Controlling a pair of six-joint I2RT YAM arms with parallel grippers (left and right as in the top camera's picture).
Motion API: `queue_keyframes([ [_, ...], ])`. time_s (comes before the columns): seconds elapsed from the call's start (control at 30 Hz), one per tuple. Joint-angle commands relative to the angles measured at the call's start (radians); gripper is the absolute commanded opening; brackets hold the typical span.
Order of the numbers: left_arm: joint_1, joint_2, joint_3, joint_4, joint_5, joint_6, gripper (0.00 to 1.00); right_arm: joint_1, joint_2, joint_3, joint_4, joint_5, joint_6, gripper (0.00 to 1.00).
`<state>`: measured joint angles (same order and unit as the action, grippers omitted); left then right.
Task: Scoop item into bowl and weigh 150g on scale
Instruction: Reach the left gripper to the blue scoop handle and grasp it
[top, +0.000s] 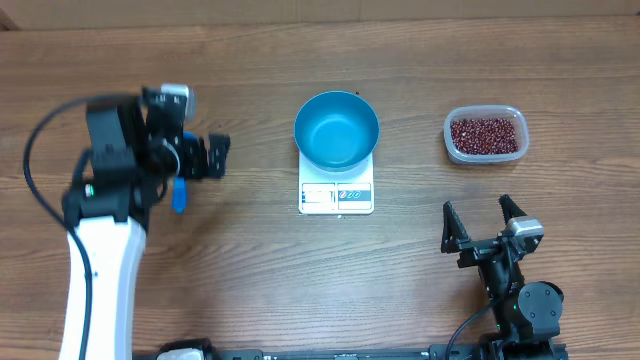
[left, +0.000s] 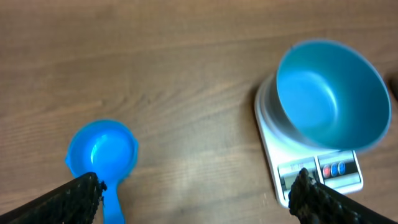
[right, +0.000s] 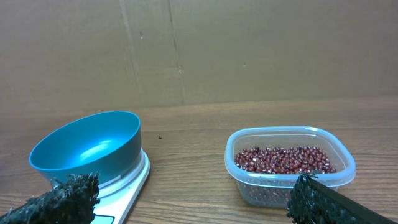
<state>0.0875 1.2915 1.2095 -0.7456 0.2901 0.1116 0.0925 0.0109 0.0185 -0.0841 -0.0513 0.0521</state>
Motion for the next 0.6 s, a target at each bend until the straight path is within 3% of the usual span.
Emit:
queue_keyframes([
  [0.0,0.004,0.116,0.159,-0.042,0.044,0.002,1.0,0.005,-0.008,-0.011,0.003,0.006,0.004,1.0],
  [0.27,0.005,0.167,0.168,-0.027,-0.003,0.0,1.0,0.005,-0.008,-0.011,0.003,0.006,0.004,1.0],
  [0.43,0.062,0.179,0.168,-0.004,-0.123,-0.141,1.0,0.005,-0.008,-0.011,0.003,0.006,0.004,1.0],
  [0.57,0.131,0.195,0.168,0.006,-0.161,-0.192,0.95,0.005,-0.008,-0.011,0.003,0.006,0.004,1.0],
])
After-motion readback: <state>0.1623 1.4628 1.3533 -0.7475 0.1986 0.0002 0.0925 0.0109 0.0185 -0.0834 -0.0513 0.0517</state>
